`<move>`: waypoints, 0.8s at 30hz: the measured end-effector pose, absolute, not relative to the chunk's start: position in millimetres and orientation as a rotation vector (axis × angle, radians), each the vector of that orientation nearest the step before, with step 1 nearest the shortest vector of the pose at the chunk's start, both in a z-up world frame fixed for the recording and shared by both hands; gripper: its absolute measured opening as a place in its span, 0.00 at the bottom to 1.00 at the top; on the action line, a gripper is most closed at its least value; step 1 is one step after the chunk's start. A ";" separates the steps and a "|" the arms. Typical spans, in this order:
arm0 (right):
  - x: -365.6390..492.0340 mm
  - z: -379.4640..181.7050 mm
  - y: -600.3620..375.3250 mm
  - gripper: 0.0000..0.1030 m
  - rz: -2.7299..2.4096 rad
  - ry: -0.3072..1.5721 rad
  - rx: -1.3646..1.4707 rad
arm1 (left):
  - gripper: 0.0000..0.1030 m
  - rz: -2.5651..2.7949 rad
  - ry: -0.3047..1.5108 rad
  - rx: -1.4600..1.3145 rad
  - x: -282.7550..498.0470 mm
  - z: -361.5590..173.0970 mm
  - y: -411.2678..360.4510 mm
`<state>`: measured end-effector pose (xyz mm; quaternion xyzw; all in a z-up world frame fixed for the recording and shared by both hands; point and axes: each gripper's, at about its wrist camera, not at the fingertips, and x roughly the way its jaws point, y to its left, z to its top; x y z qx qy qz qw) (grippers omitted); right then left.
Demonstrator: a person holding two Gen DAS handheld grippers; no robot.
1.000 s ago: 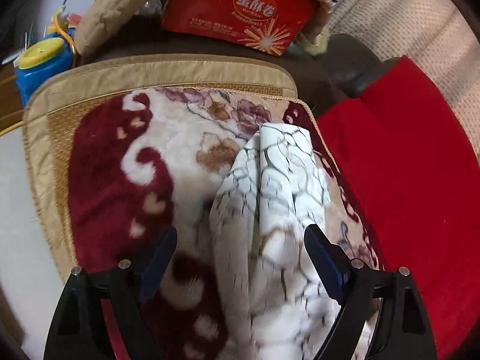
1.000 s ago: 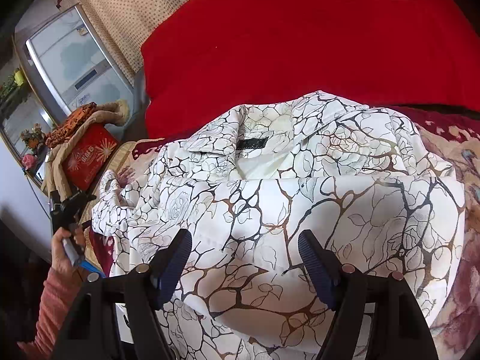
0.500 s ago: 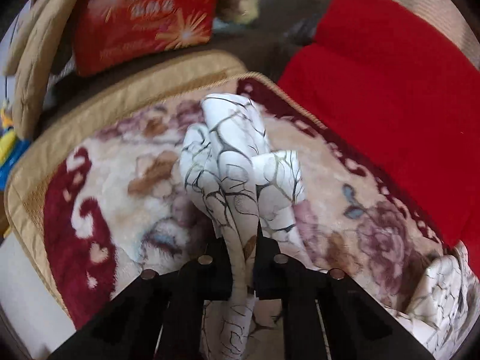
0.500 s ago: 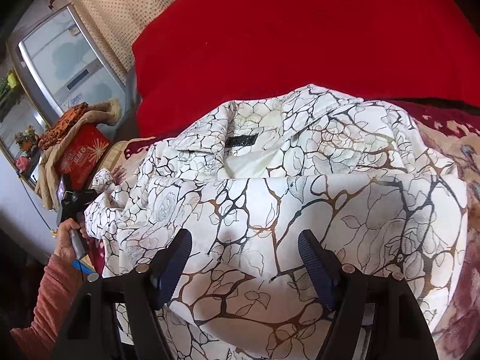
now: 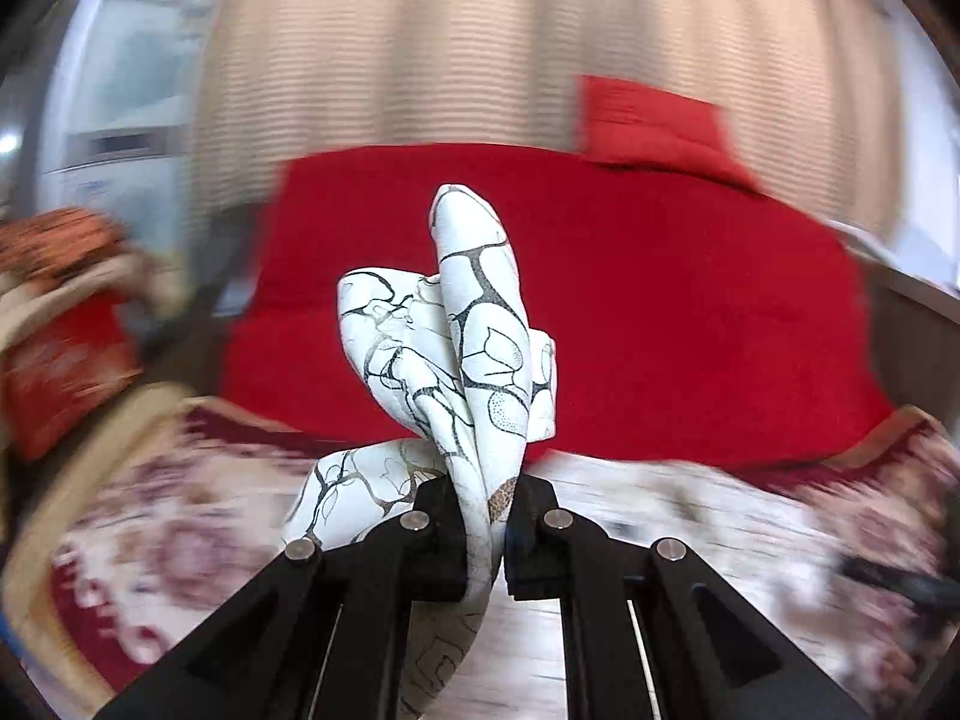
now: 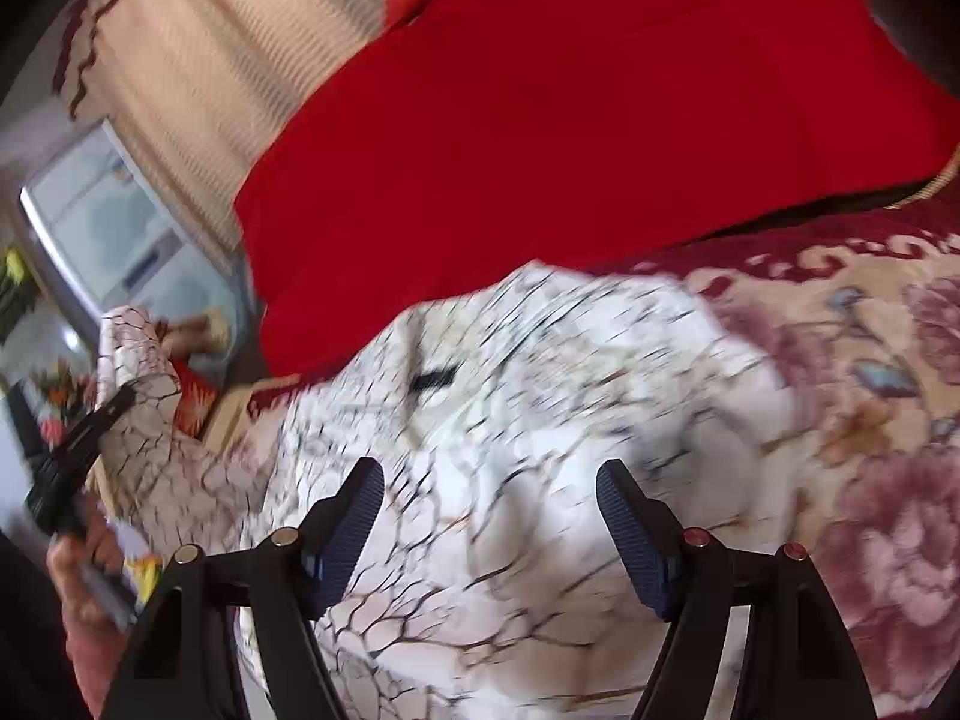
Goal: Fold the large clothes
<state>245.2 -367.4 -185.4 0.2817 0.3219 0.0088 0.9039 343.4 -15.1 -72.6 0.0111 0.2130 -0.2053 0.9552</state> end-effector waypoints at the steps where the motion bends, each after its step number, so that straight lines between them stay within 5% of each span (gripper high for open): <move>1: 240.9 -183.5 -376.1 0.74 0.002 0.648 0.596 | 0.09 -0.478 0.448 0.042 335.5 -73.2 -34.1; 3: 234.1 -180.4 -391.1 0.74 -0.020 0.624 0.624 | 0.13 -0.612 0.493 0.114 317.6 -80.0 -78.3; 7: 223.4 -177.5 -420.1 0.75 -0.036 0.599 0.718 | 0.40 -0.735 0.570 0.227 296.5 -100.1 -134.1; 11: 221.3 -175.1 -430.9 0.75 -0.024 0.604 0.742 | 0.45 -0.734 0.606 0.194 299.1 -108.0 -127.2; 15: 222.4 -174.8 -426.5 0.75 0.003 0.617 0.744 | 0.64 -0.717 0.633 0.061 300.9 -107.9 -110.5; 24: 228.7 -174.0 -399.9 0.75 0.083 0.615 0.723 | 0.65 -0.892 0.710 -0.053 314.9 -128.2 -99.1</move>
